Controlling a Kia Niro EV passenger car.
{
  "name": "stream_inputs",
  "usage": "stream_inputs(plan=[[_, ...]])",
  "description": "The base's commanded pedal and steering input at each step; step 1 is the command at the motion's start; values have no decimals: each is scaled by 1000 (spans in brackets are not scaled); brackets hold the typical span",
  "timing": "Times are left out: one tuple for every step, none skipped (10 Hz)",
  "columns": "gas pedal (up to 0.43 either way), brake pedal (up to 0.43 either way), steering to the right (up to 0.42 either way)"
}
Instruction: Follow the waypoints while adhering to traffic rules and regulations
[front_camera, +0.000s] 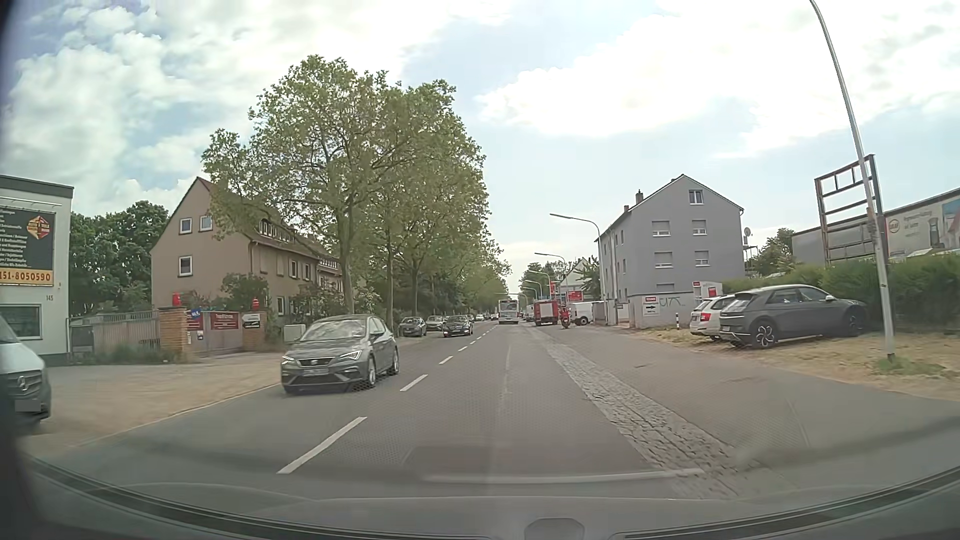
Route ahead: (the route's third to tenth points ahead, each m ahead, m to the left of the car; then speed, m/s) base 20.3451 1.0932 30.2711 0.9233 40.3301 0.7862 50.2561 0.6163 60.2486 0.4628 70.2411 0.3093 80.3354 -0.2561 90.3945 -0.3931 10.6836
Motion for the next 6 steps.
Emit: stream_inputs(plan=[[79,18,0],[79,18,0],[79,18,0],[79,18,0],[79,18,0],[79,18,0]])
